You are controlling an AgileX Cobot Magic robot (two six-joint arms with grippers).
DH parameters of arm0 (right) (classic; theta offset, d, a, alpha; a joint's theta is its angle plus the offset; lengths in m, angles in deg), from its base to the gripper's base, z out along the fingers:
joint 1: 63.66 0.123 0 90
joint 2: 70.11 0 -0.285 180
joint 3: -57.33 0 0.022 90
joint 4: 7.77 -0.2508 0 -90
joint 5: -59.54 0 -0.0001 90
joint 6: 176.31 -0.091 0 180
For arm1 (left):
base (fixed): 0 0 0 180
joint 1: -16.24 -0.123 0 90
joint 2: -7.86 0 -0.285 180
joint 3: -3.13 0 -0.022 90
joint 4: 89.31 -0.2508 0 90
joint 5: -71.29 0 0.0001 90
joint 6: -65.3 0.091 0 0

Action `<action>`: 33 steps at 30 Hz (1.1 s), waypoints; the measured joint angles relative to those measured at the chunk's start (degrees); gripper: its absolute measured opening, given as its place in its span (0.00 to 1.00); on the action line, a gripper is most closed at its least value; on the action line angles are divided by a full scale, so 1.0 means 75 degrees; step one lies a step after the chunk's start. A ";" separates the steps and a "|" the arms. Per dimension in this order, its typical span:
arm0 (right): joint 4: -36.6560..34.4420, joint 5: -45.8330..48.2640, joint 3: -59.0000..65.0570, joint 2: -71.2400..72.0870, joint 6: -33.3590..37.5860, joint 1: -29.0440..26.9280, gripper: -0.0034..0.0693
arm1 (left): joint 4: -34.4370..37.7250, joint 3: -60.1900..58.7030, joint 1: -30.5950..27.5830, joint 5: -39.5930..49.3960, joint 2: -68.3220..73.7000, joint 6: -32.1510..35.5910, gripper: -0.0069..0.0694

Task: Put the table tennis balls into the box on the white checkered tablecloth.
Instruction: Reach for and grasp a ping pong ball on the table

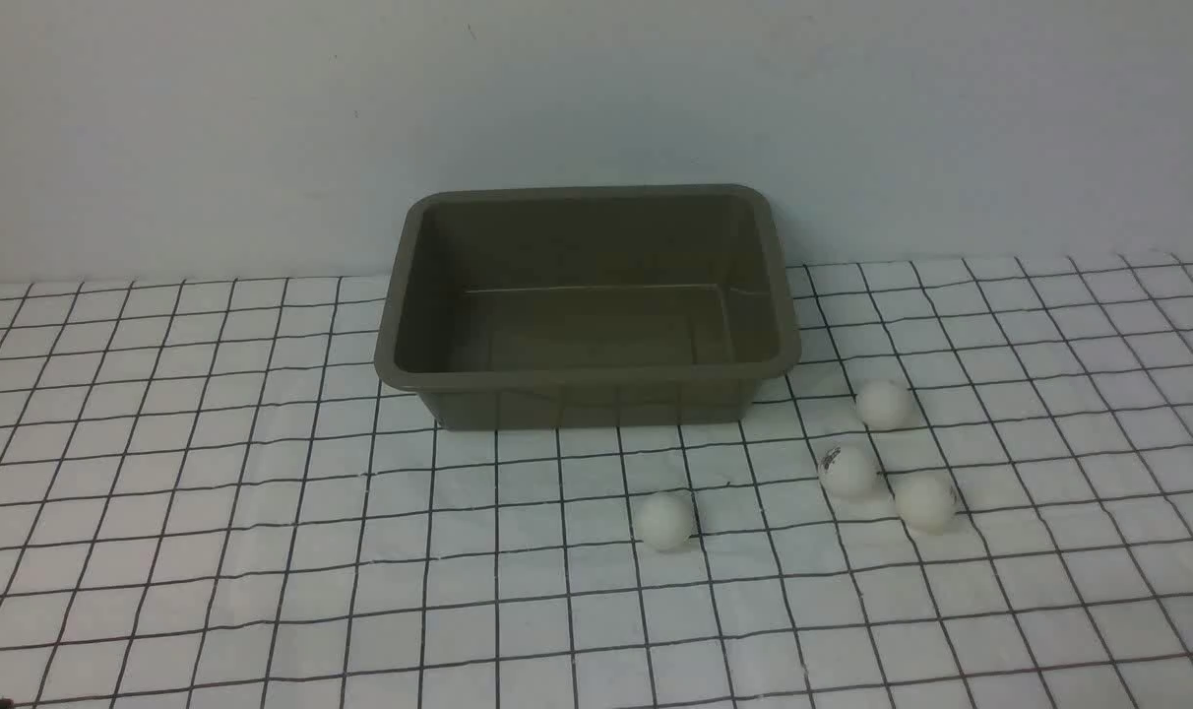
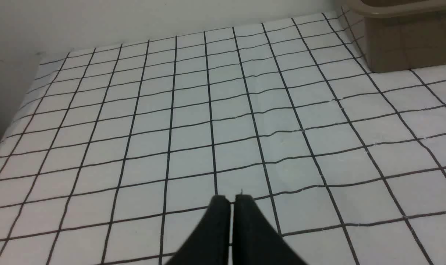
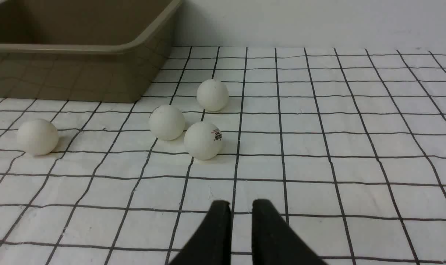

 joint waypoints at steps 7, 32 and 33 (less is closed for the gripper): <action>0.0000 0.0000 0.0000 0.0000 0.0000 0.0000 0.16 | 0.0000 0.0000 0.0000 0.0000 0.0000 0.0000 0.09; -0.1473 -0.0047 0.0000 0.0000 -0.0182 0.0000 0.16 | 0.0000 0.0000 0.0000 0.0000 0.0000 0.0000 0.09; -0.2311 -0.0081 0.0000 0.0000 -0.0201 0.0000 0.16 | 0.0000 0.0000 0.0000 0.0000 0.0000 0.0000 0.09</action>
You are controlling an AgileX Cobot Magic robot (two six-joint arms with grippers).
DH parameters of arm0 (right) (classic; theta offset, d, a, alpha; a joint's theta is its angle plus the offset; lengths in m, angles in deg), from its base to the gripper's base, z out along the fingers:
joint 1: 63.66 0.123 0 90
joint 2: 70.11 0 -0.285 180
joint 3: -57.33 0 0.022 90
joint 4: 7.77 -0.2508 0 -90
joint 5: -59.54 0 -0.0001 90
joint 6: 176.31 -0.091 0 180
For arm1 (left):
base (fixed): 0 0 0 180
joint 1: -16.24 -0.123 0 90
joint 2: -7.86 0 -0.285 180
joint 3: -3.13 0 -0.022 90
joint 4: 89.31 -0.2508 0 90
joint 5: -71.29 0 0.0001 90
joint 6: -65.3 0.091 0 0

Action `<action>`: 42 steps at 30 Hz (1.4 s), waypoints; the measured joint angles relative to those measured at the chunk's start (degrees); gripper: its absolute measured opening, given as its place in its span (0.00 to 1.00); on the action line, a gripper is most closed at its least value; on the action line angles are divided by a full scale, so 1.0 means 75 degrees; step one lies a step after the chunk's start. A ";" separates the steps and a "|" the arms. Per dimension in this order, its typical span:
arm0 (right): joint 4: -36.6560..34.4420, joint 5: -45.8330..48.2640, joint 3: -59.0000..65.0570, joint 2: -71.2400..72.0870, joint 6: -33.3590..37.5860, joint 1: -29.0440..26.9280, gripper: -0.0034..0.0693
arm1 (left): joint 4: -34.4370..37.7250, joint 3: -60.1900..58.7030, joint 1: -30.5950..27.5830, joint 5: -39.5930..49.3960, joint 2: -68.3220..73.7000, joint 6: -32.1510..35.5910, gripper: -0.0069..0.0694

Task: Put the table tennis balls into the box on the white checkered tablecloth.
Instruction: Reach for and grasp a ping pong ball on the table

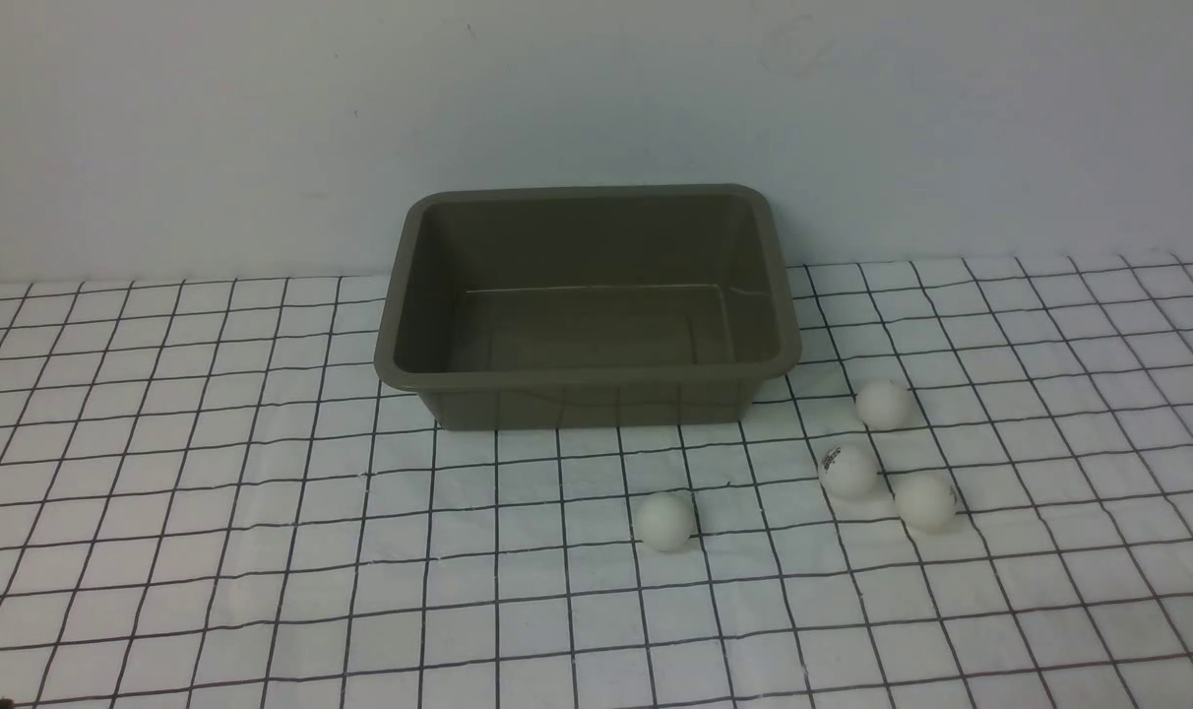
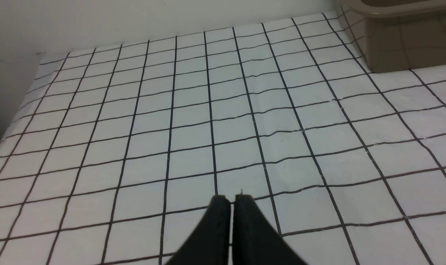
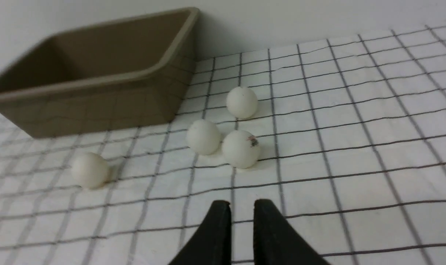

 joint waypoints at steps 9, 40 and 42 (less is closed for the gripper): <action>-0.5114 -0.0125 0.0000 0.0000 0.0126 0.0000 0.16 | 0.0000 0.0000 0.0000 0.0000 0.0000 0.0000 0.09; -0.4103 0.1681 -0.3498 -0.2335 0.4146 0.0000 0.09 | 0.0000 0.0000 0.0000 0.0000 0.0000 0.0000 0.09; -0.3106 0.2108 -0.3944 -0.3114 0.3950 0.0000 0.05 | 0.0000 0.0000 0.0000 0.0000 0.0000 0.0000 0.09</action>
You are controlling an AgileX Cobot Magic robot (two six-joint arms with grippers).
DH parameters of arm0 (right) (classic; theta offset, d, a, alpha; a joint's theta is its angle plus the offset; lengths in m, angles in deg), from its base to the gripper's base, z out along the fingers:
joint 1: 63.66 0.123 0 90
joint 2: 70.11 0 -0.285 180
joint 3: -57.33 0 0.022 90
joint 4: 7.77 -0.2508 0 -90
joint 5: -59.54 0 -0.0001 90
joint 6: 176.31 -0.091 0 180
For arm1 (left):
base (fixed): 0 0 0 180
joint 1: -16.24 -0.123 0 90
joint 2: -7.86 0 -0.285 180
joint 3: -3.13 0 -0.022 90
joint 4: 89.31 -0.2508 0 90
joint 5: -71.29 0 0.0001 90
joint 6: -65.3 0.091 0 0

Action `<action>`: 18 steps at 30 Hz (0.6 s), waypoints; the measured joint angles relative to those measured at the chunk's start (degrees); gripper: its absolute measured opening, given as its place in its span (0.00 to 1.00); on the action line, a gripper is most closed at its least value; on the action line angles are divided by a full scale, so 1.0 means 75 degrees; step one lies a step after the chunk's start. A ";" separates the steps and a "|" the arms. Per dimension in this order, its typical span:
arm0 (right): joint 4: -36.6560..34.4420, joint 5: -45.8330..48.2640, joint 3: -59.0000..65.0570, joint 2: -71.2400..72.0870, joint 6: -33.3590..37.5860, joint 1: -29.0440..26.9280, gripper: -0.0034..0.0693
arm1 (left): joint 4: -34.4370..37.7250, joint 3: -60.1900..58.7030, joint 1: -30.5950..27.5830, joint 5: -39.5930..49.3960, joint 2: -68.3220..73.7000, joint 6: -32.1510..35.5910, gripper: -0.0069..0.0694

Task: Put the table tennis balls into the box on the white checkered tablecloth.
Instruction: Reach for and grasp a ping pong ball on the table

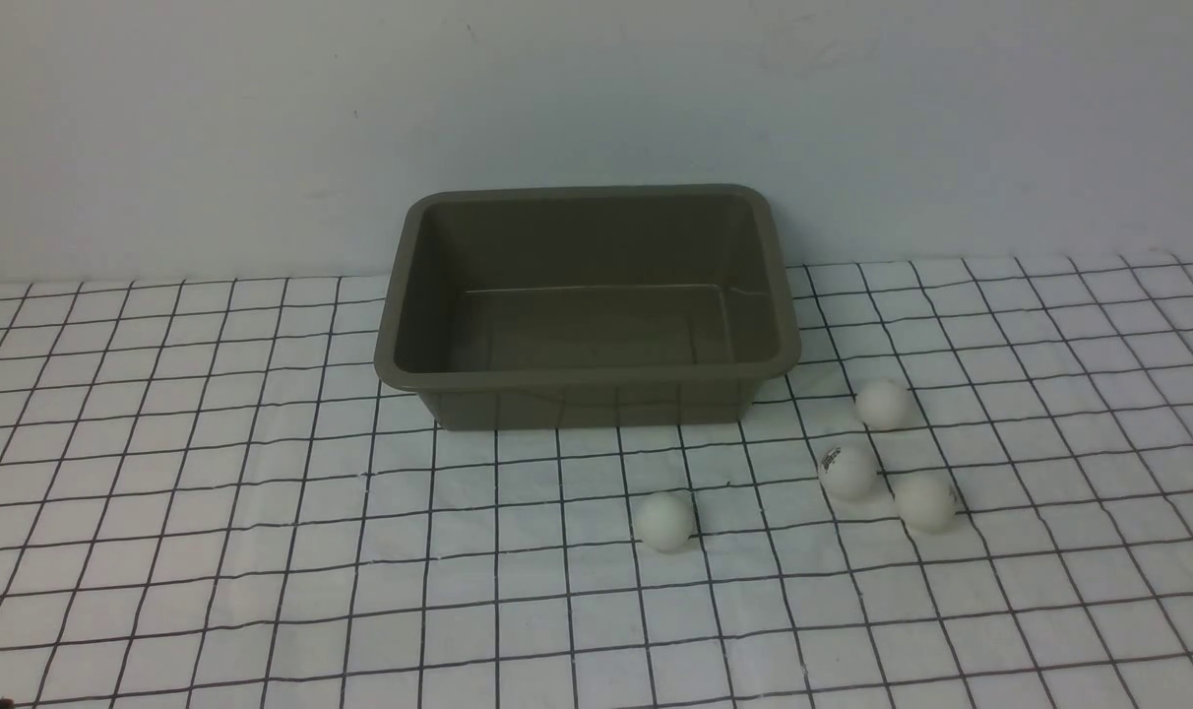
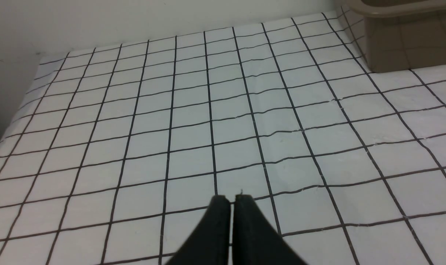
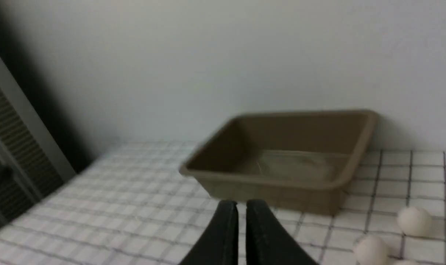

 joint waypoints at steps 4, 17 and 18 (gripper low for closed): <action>0.0861 0.0315 -0.0618 -0.1277 -0.0195 0.0000 0.04 | 0.0000 0.0000 0.0000 0.0000 0.0000 0.0000 0.09; -0.2082 -0.1432 -0.0775 -0.3919 0.0246 0.0000 0.04 | 0.0000 0.0000 0.0000 0.0000 0.0000 0.0000 0.09; -0.2094 -0.1445 -0.0775 -0.4097 0.0626 0.0000 0.04 | 0.0000 0.0000 0.0000 0.0000 0.0000 0.0000 0.09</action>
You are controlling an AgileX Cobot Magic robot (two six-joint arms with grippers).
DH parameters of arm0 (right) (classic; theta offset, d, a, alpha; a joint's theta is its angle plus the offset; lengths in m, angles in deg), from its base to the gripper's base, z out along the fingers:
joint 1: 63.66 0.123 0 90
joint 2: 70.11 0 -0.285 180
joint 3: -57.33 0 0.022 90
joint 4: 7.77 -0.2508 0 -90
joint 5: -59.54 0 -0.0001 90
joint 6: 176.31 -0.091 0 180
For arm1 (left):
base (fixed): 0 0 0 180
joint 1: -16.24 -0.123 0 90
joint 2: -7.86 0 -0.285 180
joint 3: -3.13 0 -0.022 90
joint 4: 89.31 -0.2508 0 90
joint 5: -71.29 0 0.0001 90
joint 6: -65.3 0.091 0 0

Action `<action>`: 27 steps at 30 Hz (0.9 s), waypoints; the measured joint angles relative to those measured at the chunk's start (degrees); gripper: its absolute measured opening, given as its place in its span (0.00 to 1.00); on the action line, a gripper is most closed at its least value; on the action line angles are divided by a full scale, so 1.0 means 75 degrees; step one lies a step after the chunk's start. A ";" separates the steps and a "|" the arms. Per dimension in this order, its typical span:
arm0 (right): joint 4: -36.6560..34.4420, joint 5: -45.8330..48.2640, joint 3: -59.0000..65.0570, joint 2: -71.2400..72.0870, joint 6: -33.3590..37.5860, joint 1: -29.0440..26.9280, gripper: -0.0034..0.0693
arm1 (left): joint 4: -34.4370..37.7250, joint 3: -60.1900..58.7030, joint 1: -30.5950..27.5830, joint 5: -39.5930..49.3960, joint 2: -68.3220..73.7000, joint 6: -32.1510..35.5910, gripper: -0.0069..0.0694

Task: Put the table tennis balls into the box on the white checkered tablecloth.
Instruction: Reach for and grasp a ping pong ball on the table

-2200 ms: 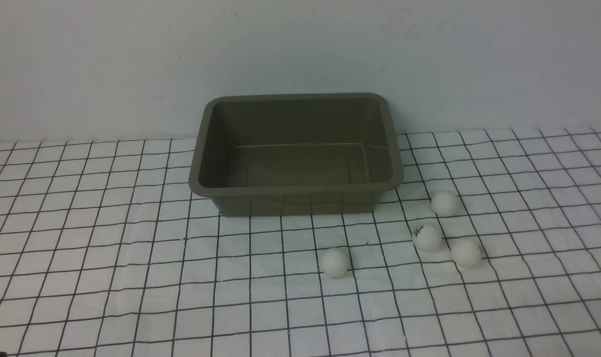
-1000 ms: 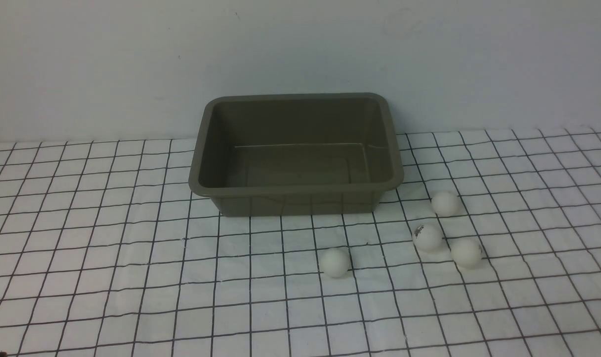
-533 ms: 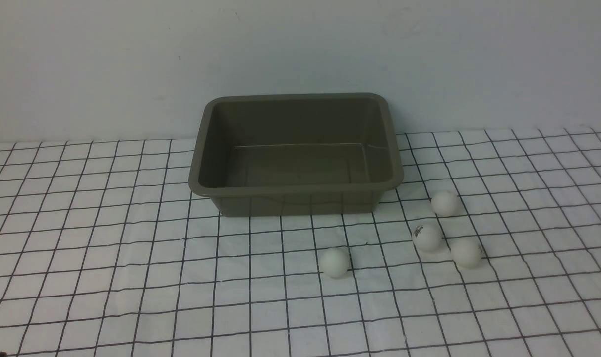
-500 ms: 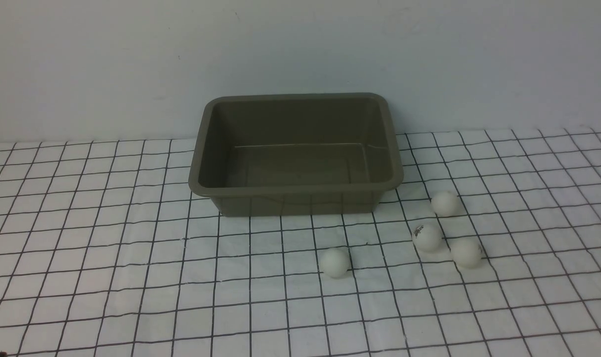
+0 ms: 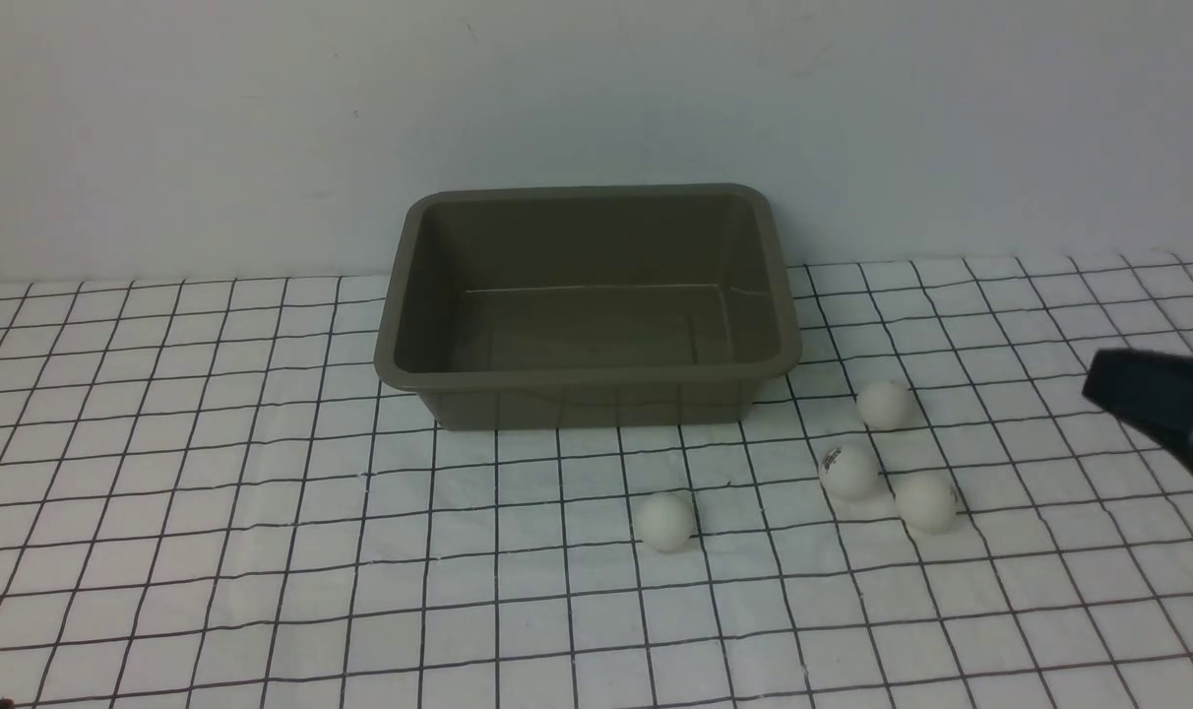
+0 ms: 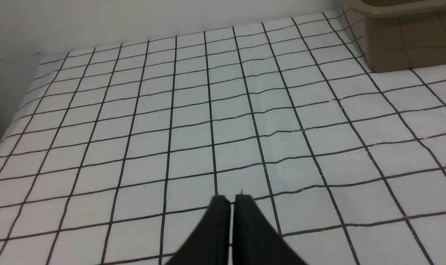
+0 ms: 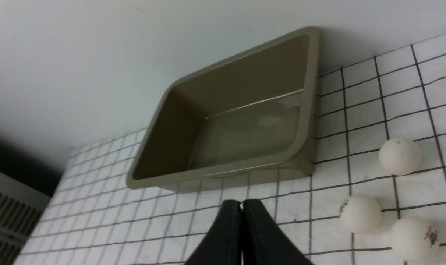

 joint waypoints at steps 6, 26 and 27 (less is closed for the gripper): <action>0.0208 0.0085 -0.0006 -0.0879 0.2190 0.0000 0.04 | 0.0000 0.0000 0.0000 0.0000 0.0000 0.0000 0.09; 0.7091 0.4178 -0.3360 -0.1453 -0.3801 0.0000 0.04 | 0.0000 0.0000 0.0000 0.0006 0.0000 0.0000 0.09; 0.7242 0.4298 -0.3537 -0.1469 -0.3923 0.0000 0.04 | 0.0000 0.0000 0.0000 0.0006 0.0000 0.0000 0.09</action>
